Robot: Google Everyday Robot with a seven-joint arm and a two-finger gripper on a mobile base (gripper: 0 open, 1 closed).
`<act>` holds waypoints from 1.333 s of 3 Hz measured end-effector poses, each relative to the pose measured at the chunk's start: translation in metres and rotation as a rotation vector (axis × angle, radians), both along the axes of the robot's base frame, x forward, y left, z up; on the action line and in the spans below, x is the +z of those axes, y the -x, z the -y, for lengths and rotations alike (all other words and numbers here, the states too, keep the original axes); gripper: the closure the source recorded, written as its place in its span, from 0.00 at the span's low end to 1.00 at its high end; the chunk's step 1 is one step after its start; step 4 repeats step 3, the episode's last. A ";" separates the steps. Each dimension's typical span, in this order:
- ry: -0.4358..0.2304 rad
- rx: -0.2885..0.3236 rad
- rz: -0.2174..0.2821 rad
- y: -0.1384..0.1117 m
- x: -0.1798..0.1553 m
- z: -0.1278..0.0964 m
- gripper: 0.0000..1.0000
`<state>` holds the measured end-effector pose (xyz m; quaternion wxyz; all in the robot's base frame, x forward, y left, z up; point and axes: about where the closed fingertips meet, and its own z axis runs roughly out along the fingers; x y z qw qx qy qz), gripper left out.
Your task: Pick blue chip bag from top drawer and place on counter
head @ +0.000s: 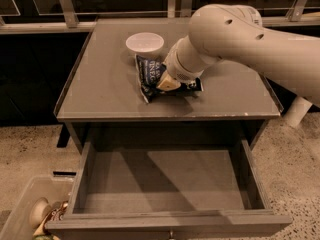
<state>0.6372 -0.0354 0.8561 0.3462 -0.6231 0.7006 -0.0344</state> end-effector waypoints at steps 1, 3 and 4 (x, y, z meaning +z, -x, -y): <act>0.000 0.000 0.000 0.000 0.000 0.000 0.12; 0.000 0.000 0.000 0.000 0.000 0.000 0.00; 0.000 0.000 0.000 0.000 0.000 0.000 0.00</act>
Offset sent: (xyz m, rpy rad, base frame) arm 0.0000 0.0000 0.0000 0.0000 0.0000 0.0000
